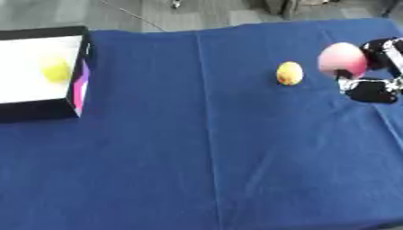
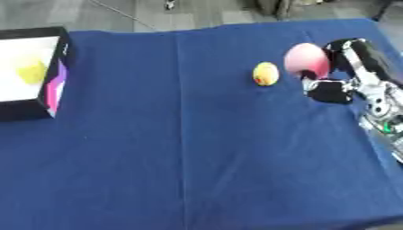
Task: Pick up the objects with one hand, pass them to the other hand, and then place them into the box on the other side of the table.
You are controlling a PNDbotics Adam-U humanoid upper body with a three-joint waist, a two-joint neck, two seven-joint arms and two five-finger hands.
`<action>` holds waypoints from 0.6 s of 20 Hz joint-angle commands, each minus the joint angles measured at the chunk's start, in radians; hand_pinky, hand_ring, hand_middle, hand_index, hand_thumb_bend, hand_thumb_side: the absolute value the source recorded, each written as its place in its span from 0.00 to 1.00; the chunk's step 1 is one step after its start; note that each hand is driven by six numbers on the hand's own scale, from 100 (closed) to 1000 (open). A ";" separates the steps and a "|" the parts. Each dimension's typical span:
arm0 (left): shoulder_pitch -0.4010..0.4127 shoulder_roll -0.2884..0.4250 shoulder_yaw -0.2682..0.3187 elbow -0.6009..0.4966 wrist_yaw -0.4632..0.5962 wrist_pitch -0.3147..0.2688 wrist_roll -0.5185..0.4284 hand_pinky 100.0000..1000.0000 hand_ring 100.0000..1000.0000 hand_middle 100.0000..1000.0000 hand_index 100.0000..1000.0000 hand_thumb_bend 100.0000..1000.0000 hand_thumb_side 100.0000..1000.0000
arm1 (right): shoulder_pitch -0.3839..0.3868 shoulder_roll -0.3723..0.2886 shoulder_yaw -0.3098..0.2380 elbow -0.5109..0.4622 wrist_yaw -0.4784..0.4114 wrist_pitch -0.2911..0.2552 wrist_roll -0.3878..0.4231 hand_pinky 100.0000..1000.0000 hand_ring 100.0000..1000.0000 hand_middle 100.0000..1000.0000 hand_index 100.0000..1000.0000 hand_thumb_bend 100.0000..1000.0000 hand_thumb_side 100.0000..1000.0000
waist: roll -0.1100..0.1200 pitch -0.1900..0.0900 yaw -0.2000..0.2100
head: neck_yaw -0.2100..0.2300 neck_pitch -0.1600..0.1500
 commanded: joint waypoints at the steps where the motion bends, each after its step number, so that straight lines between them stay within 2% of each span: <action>1: -0.040 0.056 0.001 -0.012 -0.001 0.030 -0.052 0.79 0.74 0.65 0.84 0.72 0.48 | -0.054 0.053 0.041 -0.018 0.045 -0.005 -0.011 0.68 0.56 0.40 0.46 0.00 0.00 | 0.003 -0.030 -0.002 | 0.022 0.011; 7: -0.120 0.087 -0.052 -0.012 -0.040 0.064 -0.210 0.79 0.74 0.66 0.84 0.70 0.49 | -0.153 0.182 0.140 -0.018 0.121 0.041 -0.066 0.66 0.55 0.40 0.46 0.00 0.00 | 0.009 -0.036 -0.004 | 0.042 0.019; 12: -0.201 0.096 -0.131 -0.012 -0.110 0.065 -0.432 0.80 0.76 0.70 0.86 0.68 0.46 | -0.197 0.261 0.213 -0.018 0.146 0.095 -0.127 0.66 0.55 0.39 0.45 0.00 0.00 | 0.014 -0.040 0.001 | 0.030 0.020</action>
